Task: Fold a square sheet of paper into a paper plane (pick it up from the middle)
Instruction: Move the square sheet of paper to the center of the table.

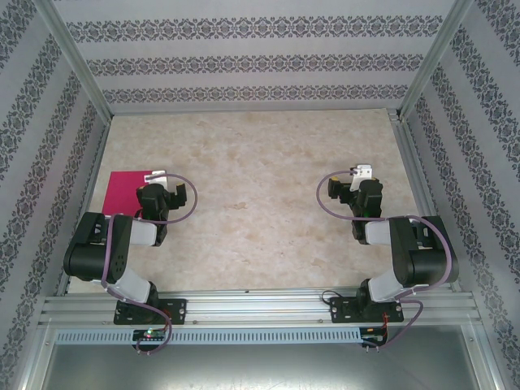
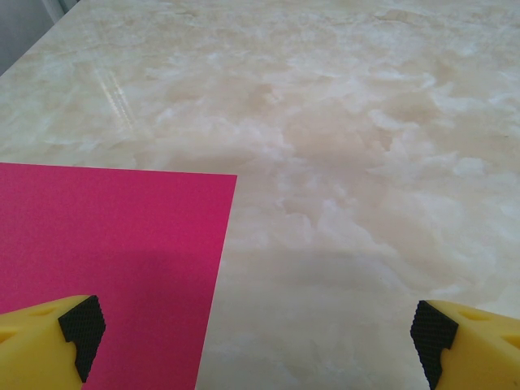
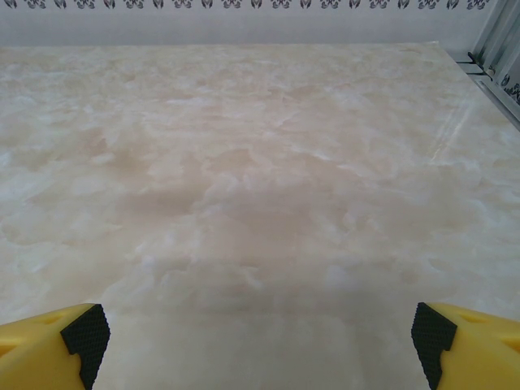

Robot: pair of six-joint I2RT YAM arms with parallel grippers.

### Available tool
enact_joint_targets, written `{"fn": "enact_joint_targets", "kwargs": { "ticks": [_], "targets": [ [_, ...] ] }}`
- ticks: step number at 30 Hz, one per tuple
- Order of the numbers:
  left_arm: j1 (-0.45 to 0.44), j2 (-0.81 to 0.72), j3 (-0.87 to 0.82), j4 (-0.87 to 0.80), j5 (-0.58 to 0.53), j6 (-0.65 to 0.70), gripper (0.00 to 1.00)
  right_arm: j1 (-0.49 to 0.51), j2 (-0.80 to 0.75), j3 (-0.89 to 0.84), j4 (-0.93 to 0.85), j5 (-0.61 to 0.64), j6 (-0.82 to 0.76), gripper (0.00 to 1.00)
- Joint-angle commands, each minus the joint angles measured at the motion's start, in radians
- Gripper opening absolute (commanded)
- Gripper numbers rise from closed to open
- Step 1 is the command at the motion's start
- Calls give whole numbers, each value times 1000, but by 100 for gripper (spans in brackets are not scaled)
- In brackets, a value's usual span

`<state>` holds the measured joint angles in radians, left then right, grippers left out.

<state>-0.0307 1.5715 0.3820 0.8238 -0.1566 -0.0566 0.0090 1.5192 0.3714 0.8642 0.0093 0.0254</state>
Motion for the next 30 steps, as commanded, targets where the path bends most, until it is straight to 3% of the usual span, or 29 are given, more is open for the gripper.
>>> {"fn": "enact_joint_targets", "kwargs": {
  "ticks": [1,30],
  "targets": [
    [10,-12,9,47,12,15,100,8,-13,18,13,-5,-5,98],
    [10,-12,9,47,12,15,100,0,-14,21,9,-19,-1,98]
  ]
}}
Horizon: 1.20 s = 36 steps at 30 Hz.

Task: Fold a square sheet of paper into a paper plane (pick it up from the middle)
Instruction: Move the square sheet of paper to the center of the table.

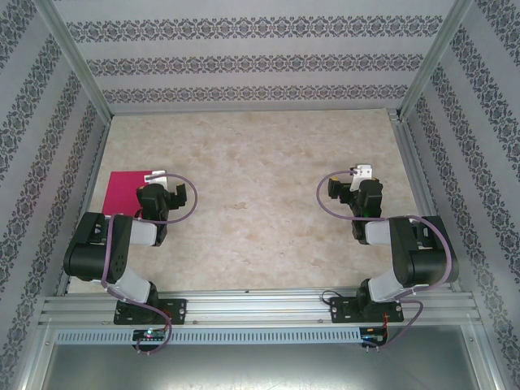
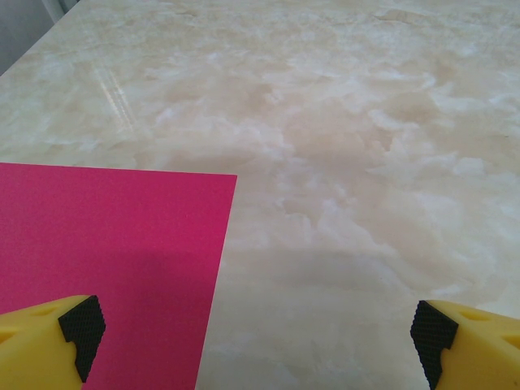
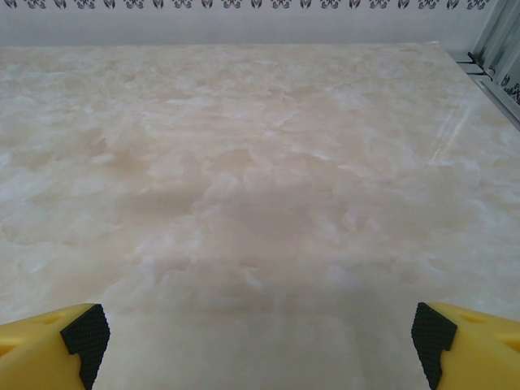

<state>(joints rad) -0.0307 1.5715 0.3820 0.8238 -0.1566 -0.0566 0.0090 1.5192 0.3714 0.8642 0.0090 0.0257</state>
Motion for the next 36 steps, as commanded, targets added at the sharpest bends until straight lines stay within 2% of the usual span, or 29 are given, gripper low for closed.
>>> {"fn": "enact_joint_targets", "kwargs": {
  "ticks": [1,7,9,10,13,15,17,19,21,23,25,26,28,32,34,35,36],
  "targets": [
    [11,-12,9,47,12,15,100,0,-12,21,11,-18,-4,98],
    [10,-12,9,47,12,15,100,9,-37,-3,37,-63,-31,98],
    [11,-11,9,47,12,15,100,14,-88,-13,19,-69,-34,98],
    [10,-13,9,47,12,15,100,15,-142,3,-58,-69,-23,98],
    [11,-13,9,47,12,15,100,17,-287,152,-514,-97,68,98],
    [11,-12,11,44,12,14,100,25,-324,214,-662,-171,116,98],
    [11,-12,11,46,12,14,100,35,-341,265,-759,-287,168,98],
    [10,-11,11,43,12,13,100,50,-337,321,-849,-349,299,98],
    [9,-18,-1,68,5,17,100,54,-317,353,-870,-399,442,98],
    [9,-113,-18,13,-24,2,100,51,-289,371,-866,-450,571,98],
    [27,-232,54,-246,-73,-62,100,55,-249,379,-808,-580,646,98],
    [35,-262,104,-388,-72,-84,100,60,-232,379,-782,-599,693,98],
    [42,-282,198,-570,-55,-114,100,91,-201,381,-730,-603,739,98],
    [58,-268,331,-849,-117,-297,100,201,-186,448,-810,-464,661,98],
    [111,-251,364,-967,-109,-430,100,246,-171,489,-866,-417,628,98],
    [150,-234,378,-1002,-52,-464,100,266,-163,508,-894,-401,616,98],
    [201,-213,388,-1019,59,-485,100,289,-151,533,-933,-386,599,98]
  ]
}}
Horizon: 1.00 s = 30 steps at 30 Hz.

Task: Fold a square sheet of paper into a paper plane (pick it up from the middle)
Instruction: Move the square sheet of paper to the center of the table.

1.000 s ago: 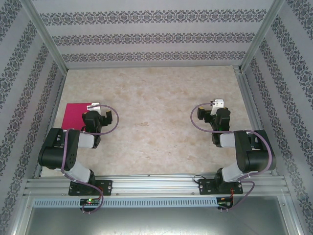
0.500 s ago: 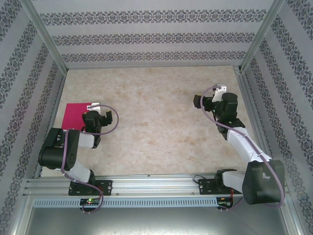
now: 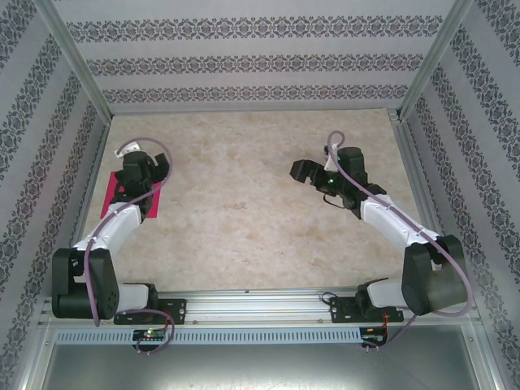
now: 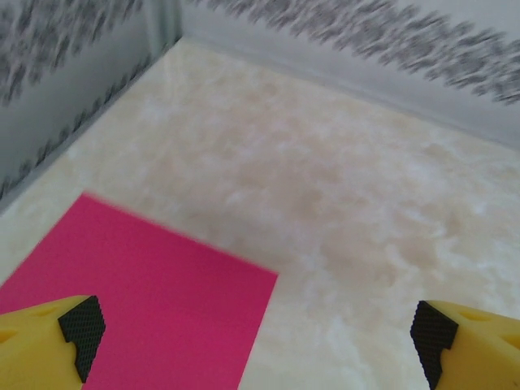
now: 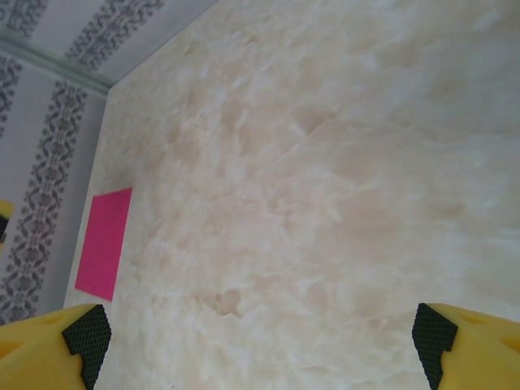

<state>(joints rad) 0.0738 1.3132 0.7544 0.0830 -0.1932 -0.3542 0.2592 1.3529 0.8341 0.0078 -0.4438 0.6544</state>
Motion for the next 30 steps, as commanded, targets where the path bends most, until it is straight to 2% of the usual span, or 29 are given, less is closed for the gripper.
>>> {"fn": "enact_joint_targets", "kwargs": {
  "ticks": [1,3,4,7,12,17,22,26,30],
  "targets": [
    [140,78,25,-282,209,-200,100,65,25,94,-106,74,-50,98],
    [187,144,58,-301,369,-205,100,115,40,129,-146,90,-90,98],
    [192,179,87,-325,400,-196,100,142,47,149,-162,91,-110,98],
    [197,257,142,-347,452,-175,100,200,72,191,-194,91,-131,98],
    [198,362,207,-380,477,-196,100,259,100,216,-211,107,-142,98],
    [196,407,219,-413,552,-211,100,270,108,195,-225,142,-134,98],
    [189,415,154,-368,667,-256,100,270,102,170,-232,170,-121,98],
    [143,400,99,-332,707,-300,100,269,94,140,-226,197,-102,98],
    [31,362,58,-303,728,-385,100,269,83,113,-227,243,-75,98]
  ]
}}
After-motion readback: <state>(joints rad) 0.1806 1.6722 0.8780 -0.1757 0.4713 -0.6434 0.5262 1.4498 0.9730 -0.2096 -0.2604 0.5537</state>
